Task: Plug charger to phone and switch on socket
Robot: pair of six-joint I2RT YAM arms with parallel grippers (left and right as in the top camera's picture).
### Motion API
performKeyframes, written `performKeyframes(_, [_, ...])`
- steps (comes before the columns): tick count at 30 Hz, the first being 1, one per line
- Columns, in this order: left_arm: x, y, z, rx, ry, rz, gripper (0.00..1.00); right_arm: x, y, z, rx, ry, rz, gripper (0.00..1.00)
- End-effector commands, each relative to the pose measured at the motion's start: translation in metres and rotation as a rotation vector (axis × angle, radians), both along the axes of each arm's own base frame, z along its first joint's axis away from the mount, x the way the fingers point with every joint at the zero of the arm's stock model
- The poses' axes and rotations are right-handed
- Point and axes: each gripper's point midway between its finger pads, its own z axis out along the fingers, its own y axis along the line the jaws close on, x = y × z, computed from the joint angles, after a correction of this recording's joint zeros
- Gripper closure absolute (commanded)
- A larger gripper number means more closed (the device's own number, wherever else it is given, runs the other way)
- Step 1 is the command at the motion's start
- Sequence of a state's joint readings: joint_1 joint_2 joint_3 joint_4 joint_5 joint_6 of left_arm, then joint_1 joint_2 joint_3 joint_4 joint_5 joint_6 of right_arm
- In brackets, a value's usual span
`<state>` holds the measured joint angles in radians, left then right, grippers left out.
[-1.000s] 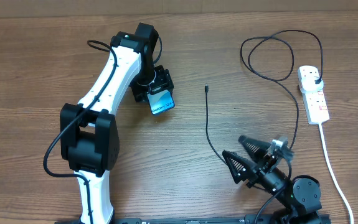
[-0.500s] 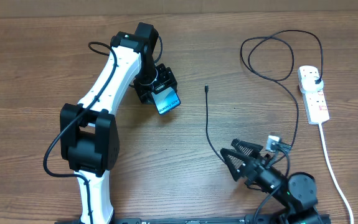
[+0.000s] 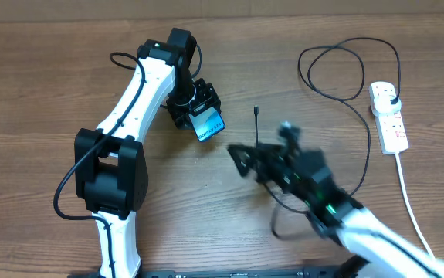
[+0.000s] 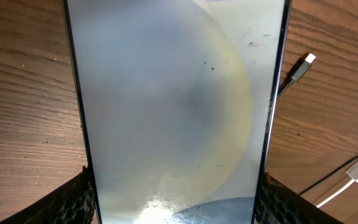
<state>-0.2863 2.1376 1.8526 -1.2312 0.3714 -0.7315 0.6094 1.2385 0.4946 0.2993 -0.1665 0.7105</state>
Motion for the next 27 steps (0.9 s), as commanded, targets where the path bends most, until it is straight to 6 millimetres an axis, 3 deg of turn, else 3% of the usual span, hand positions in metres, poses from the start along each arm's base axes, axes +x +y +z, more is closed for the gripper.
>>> performKeyframes(1, [0.005,-0.006,0.012,-0.031,-0.021,0.011,0.69,0.028,0.025,-0.004,-0.033,0.011,0.0,0.02])
performKeyframes(5, [0.003,-0.005,0.012,-0.028,-0.009,0.014,0.69,0.052,0.039,-0.015,-0.054,0.04,-0.025,0.05])
performKeyframes(11, [0.004,-0.01,0.014,-0.056,-0.002,0.031,0.69,0.071,0.049,-0.025,-0.021,0.066,-0.064,0.14])
performKeyframes(17, [0.005,-0.013,0.015,-0.075,-0.005,0.035,0.69,0.08,0.056,-0.048,-0.004,0.15,-0.094,0.22])
performKeyframes(23, [0.008,-0.014,0.016,-0.078,-0.01,0.052,0.69,0.082,0.058,-0.047,0.0,0.152,-0.092,0.45])
performKeyframes(27, [0.01,-0.014,0.016,-0.08,-0.014,0.058,0.69,0.081,0.057,-0.048,0.03,0.191,-0.115,0.51])
